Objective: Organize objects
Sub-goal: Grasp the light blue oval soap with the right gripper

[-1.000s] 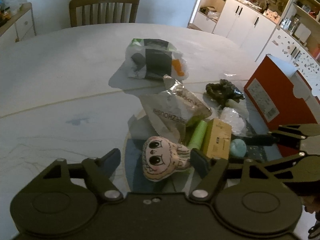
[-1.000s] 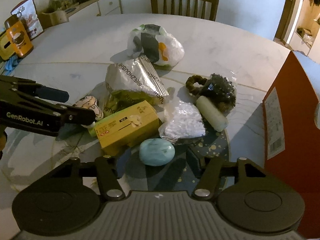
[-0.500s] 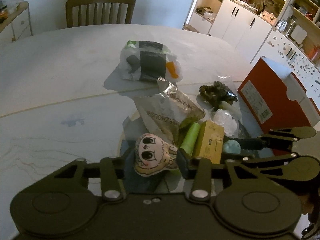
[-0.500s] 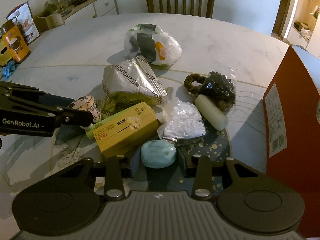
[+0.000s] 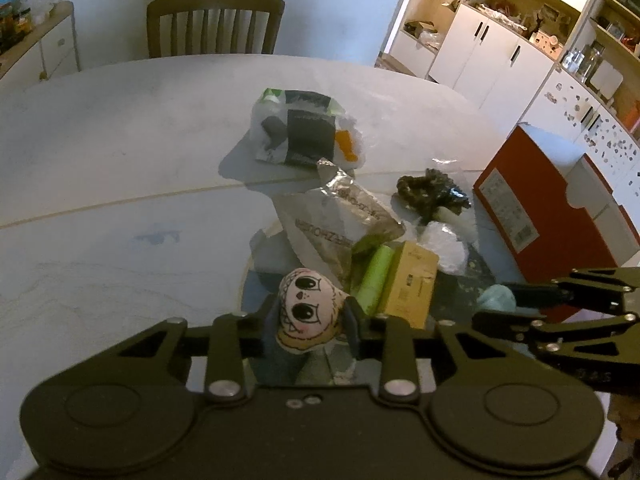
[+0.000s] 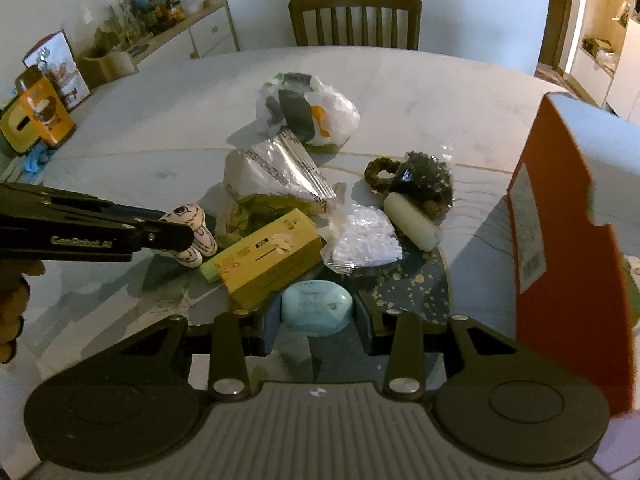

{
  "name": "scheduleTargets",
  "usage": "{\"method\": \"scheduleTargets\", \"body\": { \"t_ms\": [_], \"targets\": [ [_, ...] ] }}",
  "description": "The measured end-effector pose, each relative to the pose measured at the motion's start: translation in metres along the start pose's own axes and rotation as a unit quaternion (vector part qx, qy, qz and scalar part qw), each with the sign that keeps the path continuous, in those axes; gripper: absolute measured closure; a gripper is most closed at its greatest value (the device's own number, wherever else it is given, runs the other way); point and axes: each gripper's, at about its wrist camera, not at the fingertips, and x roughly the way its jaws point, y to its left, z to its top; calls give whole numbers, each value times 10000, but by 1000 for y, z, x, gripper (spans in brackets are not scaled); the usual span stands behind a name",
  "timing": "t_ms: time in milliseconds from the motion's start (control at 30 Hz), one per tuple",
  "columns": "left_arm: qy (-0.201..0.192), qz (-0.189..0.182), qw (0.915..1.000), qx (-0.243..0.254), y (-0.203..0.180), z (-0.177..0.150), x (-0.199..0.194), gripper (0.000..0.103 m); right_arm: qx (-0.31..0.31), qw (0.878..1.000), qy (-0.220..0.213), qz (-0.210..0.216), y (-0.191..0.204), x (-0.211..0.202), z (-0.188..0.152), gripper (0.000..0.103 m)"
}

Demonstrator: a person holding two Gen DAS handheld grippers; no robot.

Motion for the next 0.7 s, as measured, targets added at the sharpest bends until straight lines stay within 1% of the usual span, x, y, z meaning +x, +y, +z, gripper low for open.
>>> {"method": "scheduleTargets", "body": {
  "t_ms": [200, 467, 700],
  "targets": [
    [-2, 19, 10000, -35, -14, -1, -21, 71, 61, 9997, -104, 190, -3, -31, 1, 65],
    [-215, -214, 9995, 13, -44, 4, -55, 71, 94, 9992, -248, 295, -7, -69, -1, 65],
    [-337, -445, 9983, 135, -84, 9, -77, 71, 123, 9989, -339, 286, -21, -98, -7, 65]
  ]
}}
